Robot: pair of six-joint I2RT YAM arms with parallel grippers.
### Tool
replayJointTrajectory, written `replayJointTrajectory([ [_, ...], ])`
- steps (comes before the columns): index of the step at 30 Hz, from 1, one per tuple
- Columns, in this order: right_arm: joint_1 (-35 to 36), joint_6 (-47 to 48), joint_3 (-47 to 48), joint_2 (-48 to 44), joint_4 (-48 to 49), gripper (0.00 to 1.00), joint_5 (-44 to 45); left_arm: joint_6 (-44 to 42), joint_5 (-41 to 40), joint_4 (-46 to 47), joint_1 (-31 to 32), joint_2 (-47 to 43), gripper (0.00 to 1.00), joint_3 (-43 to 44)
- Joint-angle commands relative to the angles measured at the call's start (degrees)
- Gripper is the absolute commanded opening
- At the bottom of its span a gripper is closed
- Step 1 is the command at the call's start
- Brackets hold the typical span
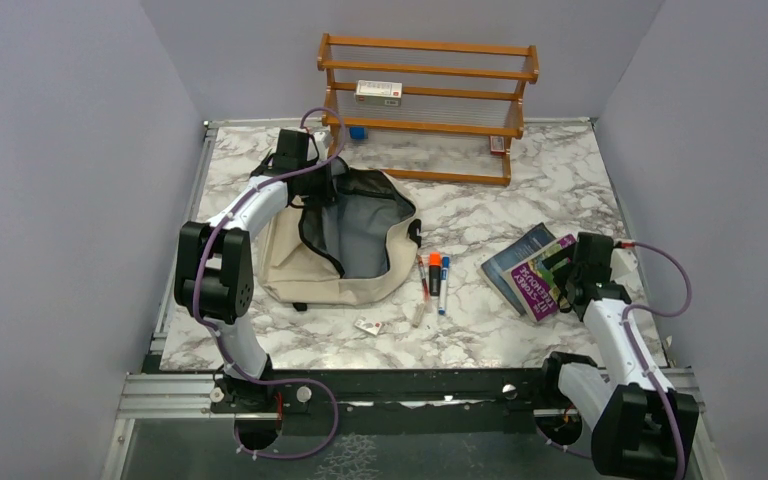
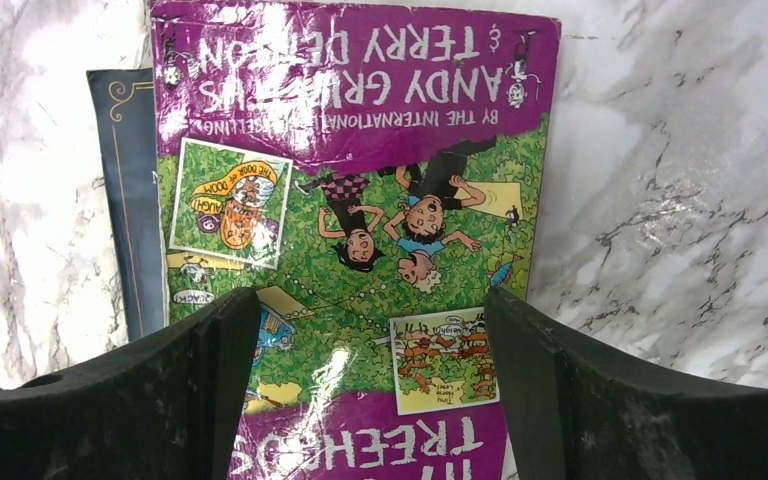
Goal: Pack the student bag
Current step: Pick up the book from the center of the board.
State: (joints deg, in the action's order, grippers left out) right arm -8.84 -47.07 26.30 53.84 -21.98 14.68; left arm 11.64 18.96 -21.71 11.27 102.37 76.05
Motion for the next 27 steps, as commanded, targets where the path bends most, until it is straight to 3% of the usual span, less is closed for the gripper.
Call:
replayJointTrajectory([
  [1,-0.2,-2.7,-2.4,-2.1,-2.9,0.87,-4.0,0.8,3.1,1.6,0.2,0.2,0.0,-0.5],
  [16,-0.3,-4.3,0.2,-9.8,-13.4,0.92,-7.4,0.0,3.3,1.4,0.2,0.6,0.0,-0.7],
  [22,-0.3,-6.0,-2.4,-9.9,-11.5,0.93,-8.9,-0.9,3.0,0.6,0.3,1.3,0.0,-0.3],
  [27,-0.2,-7.3,-7.6,-9.6,-5.9,0.93,-11.9,-1.6,0.7,-0.3,0.3,1.1,0.23,-0.2],
])
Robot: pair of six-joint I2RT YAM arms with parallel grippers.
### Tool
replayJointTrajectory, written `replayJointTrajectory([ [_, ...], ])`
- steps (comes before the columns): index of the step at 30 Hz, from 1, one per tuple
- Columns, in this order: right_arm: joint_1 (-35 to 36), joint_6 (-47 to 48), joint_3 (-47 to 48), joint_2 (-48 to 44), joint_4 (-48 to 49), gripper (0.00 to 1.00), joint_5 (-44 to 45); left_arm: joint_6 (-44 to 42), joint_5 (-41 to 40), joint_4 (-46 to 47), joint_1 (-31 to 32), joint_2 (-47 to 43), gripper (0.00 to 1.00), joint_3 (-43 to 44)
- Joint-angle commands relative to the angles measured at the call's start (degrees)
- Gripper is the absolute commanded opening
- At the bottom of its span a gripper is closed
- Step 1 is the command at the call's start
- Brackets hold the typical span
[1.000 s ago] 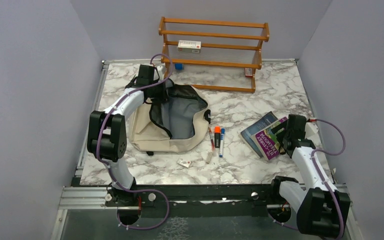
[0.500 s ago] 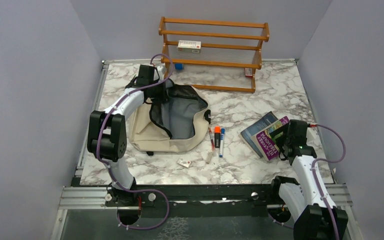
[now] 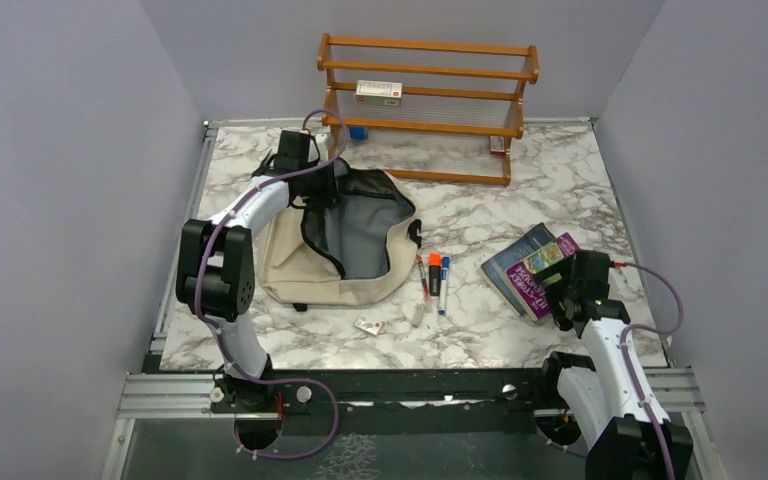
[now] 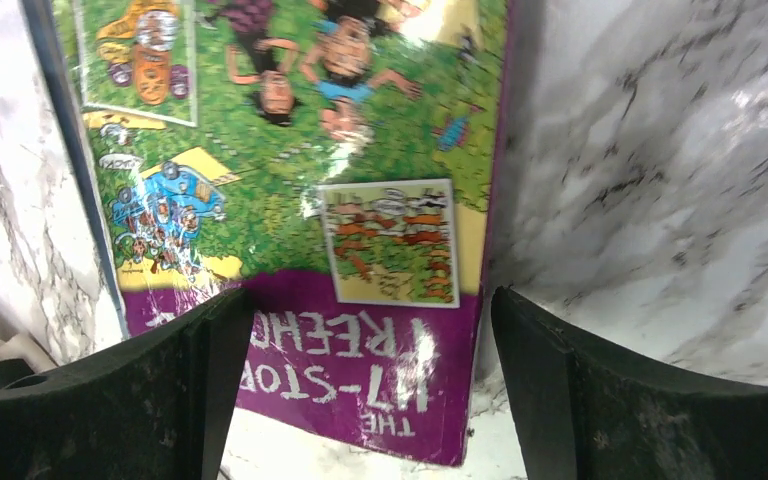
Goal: Pack the student bag
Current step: Pick up the book from the center of the board.
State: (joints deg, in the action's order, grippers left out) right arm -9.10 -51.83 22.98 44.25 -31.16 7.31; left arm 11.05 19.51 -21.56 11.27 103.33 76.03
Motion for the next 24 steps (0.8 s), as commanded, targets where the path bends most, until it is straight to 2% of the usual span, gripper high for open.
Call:
replayJointTrajectory([
  [1,0.0,-2.7,-5.5,-0.3,5.0,0.93,-5.2,-1.1,-0.2,-0.4,0.2,0.0,0.28,-0.3],
  [5,0.0,-2.8,-8.9,-1.7,11.0,0.93,-7.7,-1.7,-1.7,-0.4,0.2,-0.7,0.43,-0.6],
  [10,0.0,-1.2,-11.2,-2.7,17.5,0.9,-8.3,-2.2,-5.8,-0.4,0.3,-2.7,0.5,-0.9],
  [14,0.0,0.3,-12.2,-3.5,21.3,0.78,-7.9,-2.5,-8.1,-0.4,0.2,-3.5,0.52,-1.1],
  [18,0.0,1.7,-12.2,-4.4,23.3,0.54,-7.5,-2.6,-9.0,-0.4,0.2,-3.9,0.54,-1.1],
  [24,0.0,5.0,-10.3,-6.1,22.9,0.3,-5.2,-2.4,-12.1,0.2,0.2,-6.8,0.56,-1.6],
])
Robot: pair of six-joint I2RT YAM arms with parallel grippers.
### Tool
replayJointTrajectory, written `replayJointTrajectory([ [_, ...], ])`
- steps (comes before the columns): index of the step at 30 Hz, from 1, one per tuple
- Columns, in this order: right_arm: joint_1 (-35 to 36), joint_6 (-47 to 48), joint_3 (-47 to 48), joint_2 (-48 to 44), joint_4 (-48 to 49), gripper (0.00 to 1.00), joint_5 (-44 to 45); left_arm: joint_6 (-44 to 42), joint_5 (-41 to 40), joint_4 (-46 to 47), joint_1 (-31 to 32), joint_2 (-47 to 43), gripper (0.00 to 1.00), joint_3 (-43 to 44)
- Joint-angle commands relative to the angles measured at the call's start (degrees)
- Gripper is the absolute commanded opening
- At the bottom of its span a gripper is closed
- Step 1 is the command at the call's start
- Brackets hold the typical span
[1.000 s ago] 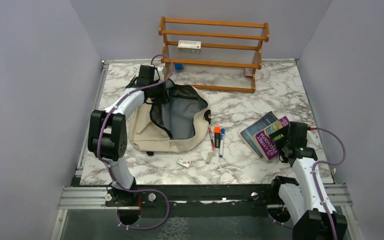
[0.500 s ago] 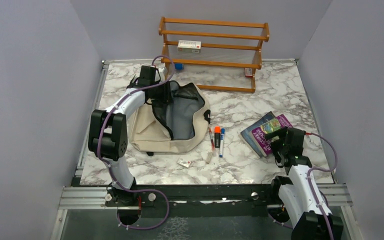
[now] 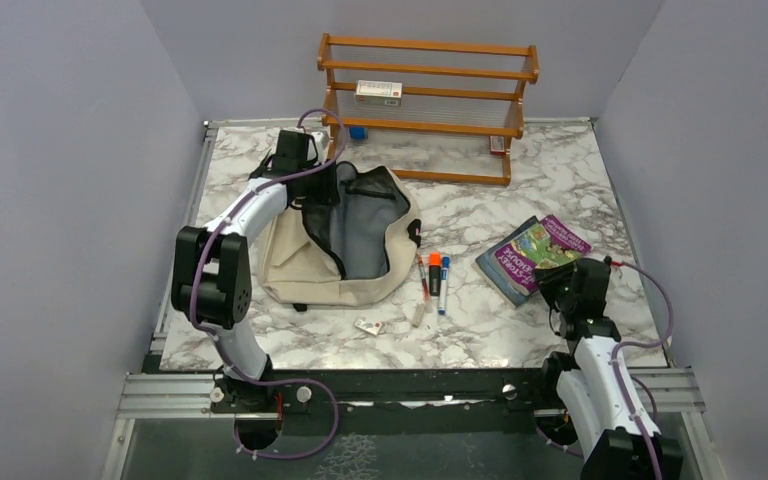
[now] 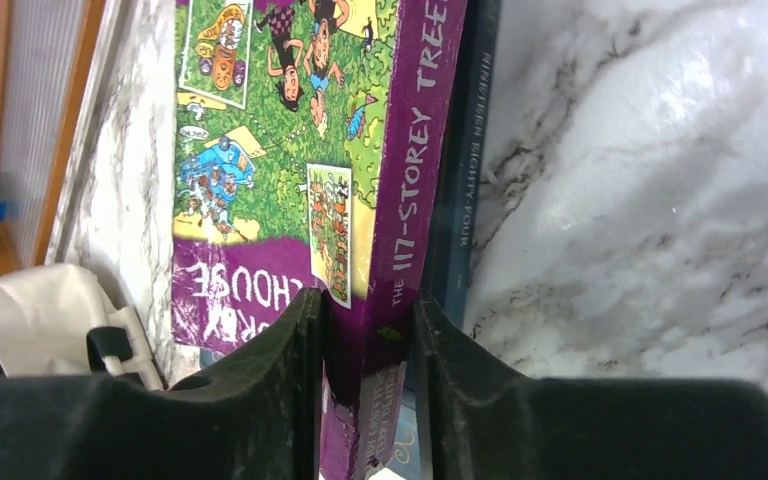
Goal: Pack the student bag
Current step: Pick up the book from the center of the board.
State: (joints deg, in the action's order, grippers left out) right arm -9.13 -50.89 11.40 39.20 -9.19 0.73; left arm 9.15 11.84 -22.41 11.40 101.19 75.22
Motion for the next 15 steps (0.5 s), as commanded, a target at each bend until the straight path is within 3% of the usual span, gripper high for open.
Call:
replayJointTrajectory([
  [1,0.0,4.9,1.8,-1.2,0.6,0.26,1.5,-0.4,-5.0,1.1,0.1,-5.2,0.57,-0.8],
  [7,0.0,11.2,6.1,-1.7,-0.4,0.01,0.2,0.1,-7.8,1.8,0.1,-9.4,0.65,-0.2],
  [15,0.0,22.5,14.6,-0.5,5.2,0.0,-13.2,2.6,5.3,4.9,0.1,-12.0,0.84,1.2],
])
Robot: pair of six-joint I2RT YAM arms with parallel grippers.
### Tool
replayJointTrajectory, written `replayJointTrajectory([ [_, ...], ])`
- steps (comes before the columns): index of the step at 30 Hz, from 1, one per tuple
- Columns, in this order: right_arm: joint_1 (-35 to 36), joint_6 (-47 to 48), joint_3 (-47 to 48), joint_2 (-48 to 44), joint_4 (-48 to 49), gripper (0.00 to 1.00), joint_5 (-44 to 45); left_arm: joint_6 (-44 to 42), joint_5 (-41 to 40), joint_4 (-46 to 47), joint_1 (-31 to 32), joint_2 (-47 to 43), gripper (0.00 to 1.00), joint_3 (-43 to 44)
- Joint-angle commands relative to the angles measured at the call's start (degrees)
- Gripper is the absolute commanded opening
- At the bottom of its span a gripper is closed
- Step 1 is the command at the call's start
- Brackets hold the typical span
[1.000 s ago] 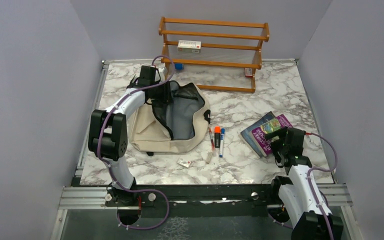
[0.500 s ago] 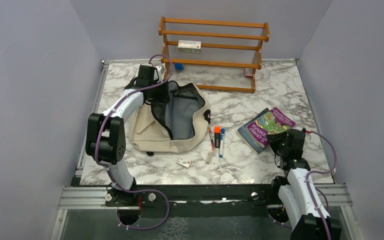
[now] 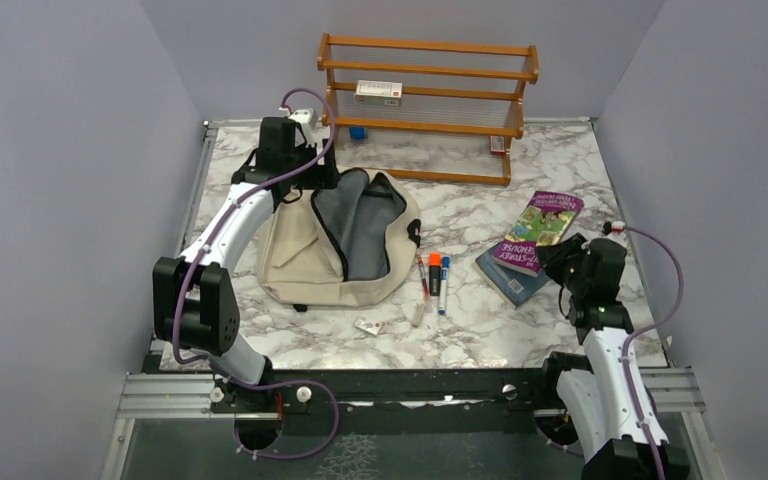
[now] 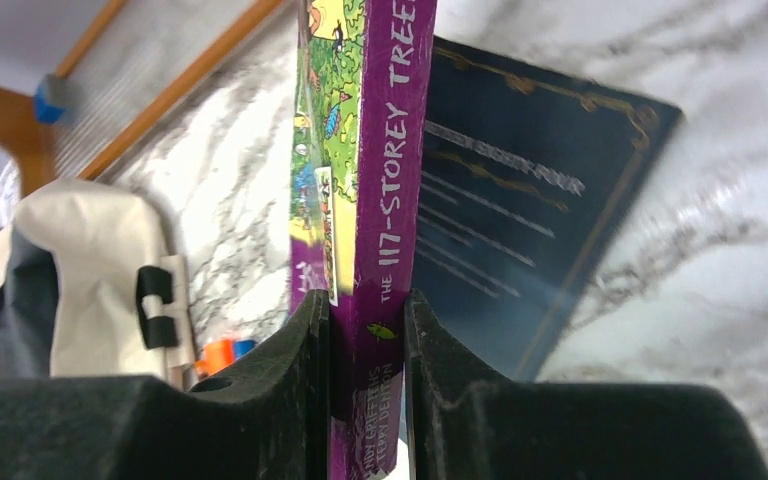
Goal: Pack the student bag
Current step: Pick up the book from the center of the board.
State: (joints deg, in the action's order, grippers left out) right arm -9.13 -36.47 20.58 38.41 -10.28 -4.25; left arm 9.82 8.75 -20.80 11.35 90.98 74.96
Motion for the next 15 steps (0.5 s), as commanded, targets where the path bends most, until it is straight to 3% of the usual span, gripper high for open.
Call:
replayJointTrajectory([
  [1,0.1,8.9,6.5,0.7,7.2,0.0,-10.2,2.5,10.2,4.1,0.2,-1.9,0.85,1.4],
  [8,0.1,10.6,16.1,9.0,9.7,0.0,-28.7,11.2,28.1,17.1,0.2,-3.1,0.93,-2.6],
  [13,0.1,1.2,16.1,14.4,23.6,0.0,-45.4,26.5,38.1,40.2,0.8,-3.9,0.99,-11.0],
  [15,0.1,-3.8,15.8,16.2,29.9,0.0,-50.2,28.9,38.5,44.4,1.7,-3.8,0.99,-12.1],
])
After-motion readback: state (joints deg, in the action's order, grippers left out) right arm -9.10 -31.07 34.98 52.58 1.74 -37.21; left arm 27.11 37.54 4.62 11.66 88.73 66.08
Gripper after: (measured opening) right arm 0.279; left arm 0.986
